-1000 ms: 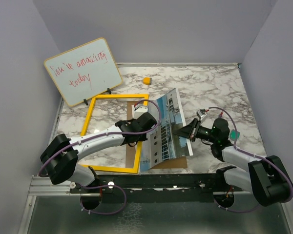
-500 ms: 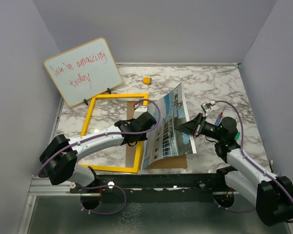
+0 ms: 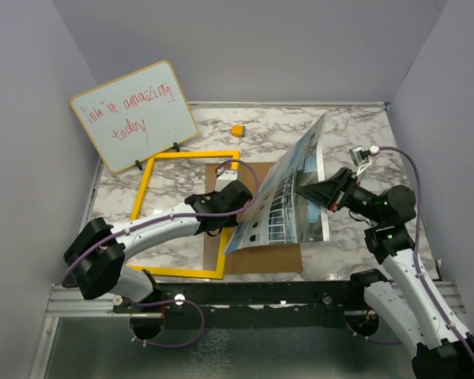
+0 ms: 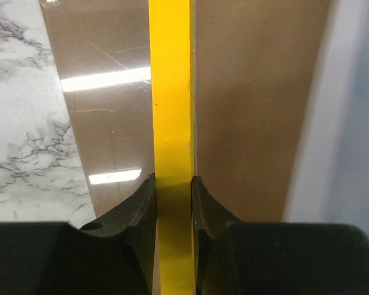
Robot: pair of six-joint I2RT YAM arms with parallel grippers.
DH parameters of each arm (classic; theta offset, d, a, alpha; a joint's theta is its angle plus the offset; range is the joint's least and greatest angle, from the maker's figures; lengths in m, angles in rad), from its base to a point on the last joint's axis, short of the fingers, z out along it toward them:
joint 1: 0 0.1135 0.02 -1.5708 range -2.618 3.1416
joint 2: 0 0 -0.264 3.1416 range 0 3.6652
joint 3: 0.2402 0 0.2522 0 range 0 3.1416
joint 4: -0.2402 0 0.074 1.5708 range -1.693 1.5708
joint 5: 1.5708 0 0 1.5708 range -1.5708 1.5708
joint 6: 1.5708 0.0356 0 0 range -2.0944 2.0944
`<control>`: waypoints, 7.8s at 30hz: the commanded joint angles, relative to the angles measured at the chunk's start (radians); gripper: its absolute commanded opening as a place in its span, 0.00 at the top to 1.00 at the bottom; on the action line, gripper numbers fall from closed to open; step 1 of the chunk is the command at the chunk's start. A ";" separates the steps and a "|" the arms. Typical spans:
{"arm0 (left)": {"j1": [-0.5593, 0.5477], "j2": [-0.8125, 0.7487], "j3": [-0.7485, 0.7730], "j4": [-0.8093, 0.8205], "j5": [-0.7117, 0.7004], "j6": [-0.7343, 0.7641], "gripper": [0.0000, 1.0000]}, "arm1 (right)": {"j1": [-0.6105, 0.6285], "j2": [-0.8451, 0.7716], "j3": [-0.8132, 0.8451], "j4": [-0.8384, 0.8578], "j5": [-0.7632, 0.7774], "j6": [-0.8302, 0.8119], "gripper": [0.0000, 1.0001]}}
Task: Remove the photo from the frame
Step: Pick up the photo from the photo frame, then place the photo in the photo frame, then reset both arms
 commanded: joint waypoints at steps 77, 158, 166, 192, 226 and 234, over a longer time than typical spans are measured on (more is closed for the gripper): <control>0.827 -0.536 -0.418 0.313 0.977 0.013 0.01 | 0.363 0.180 0.043 -0.816 0.782 -0.101 1.00; 0.414 -0.367 -0.338 0.280 0.433 0.018 1.00 | 0.363 0.283 -0.020 -0.812 0.582 -0.263 0.26; 0.414 -0.196 -0.240 0.142 0.452 0.151 1.00 | 0.363 0.337 0.006 -0.847 0.608 -0.282 0.26; 0.414 -0.306 -0.137 -0.042 0.148 0.148 0.06 | 0.362 0.357 0.097 -0.877 0.674 -0.297 0.26; 0.414 -0.518 -0.167 -0.029 -0.232 0.225 0.01 | 0.220 0.548 0.649 -1.008 1.298 -0.682 0.00; 0.414 -0.436 -0.065 0.026 -0.244 0.293 0.01 | 0.039 0.393 0.507 -0.816 1.173 -0.743 0.00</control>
